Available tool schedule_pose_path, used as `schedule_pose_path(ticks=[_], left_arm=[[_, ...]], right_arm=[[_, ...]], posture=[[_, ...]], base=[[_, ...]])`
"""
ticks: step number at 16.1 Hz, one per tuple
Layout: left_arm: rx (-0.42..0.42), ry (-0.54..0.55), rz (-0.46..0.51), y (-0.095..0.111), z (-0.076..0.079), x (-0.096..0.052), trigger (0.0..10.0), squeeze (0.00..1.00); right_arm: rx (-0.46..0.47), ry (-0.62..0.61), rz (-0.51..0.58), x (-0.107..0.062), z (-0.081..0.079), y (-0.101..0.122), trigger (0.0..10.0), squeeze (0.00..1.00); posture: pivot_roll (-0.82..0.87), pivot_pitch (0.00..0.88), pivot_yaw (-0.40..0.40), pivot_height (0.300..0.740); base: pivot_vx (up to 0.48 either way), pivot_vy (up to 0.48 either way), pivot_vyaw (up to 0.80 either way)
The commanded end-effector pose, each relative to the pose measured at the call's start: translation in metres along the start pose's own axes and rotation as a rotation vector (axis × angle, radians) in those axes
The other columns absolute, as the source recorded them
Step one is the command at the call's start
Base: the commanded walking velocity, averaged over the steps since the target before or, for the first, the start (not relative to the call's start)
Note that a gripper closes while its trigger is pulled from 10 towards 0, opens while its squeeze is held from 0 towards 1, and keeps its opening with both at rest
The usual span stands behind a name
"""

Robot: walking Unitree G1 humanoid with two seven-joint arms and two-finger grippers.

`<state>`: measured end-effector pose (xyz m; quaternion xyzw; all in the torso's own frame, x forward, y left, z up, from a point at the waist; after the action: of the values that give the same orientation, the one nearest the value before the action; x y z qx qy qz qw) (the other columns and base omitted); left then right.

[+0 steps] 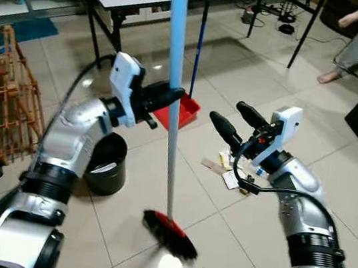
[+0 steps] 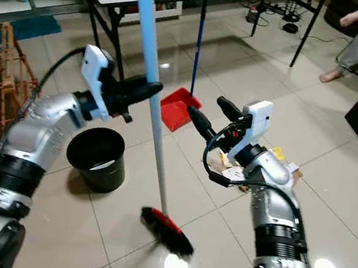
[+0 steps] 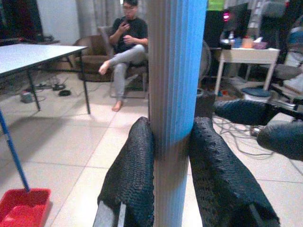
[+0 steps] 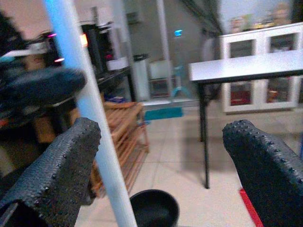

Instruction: Sweep floor

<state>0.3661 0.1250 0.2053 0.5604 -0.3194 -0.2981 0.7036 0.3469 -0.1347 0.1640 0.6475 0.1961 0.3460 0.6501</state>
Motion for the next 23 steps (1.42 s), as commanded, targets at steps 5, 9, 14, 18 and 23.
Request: schedule_pose_path(ticks=[5, 9, 14, 18, 23], left_arm=[[-0.025, -0.202, 0.028, 0.034, 0.008, 0.004, 10.0, 0.00], [-0.111, -0.442, -0.014, 0.028, 0.040, 0.019, 10.0, 0.00], [-0.145, -0.621, -0.080, 0.032, 0.057, 0.022, 10.0, 0.00], [-0.142, -0.641, -0.058, 0.051, 0.055, 0.023, 10.0, 0.00], [-0.161, -0.742, -0.069, 0.058, 0.070, 0.026, 10.0, 0.00]], right_arm=[[0.001, 0.202, 0.043, -0.001, -0.009, 0.025, 10.0, 0.00], [0.099, 0.325, 0.096, -0.002, -0.011, 0.040, 10.0, 0.00], [0.154, 0.511, 0.047, -0.013, -0.030, 0.038, 10.0, 0.00], [0.173, 0.589, 0.003, -0.025, -0.036, 0.035, 10.0, 0.00], [0.186, 0.640, -0.010, -0.025, -0.041, 0.036, 10.0, 0.00]], posture=[[-0.05, 0.000, 0.068, 0.740], [-0.06, 0.000, 0.077, 0.740], [-0.07, 0.000, 0.089, 0.740], [-0.07, 0.000, 0.087, 0.740], [-0.07, 0.000, 0.089, 0.740]], base=[[0.000, 0.000, 0.00], [0.000, 0.000, 0.00], [0.000, 0.000, 0.00], [0.000, 0.000, 0.00], [0.000, 0.000, 0.00]])
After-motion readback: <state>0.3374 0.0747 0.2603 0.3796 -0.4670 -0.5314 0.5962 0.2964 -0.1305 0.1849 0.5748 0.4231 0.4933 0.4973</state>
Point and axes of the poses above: a point about 5 cm out from each wrist's last joint towards the gripper, its own x axis pointing out of the wrist towards the gripper, its own y axis along the axis of the wrist's last joint, z = x × y, the point moved 2 cm from there along x, pointing out of the wrist towards the gripper, and after that the axes turned 11 degrees about -x, right-handed, at the moved point
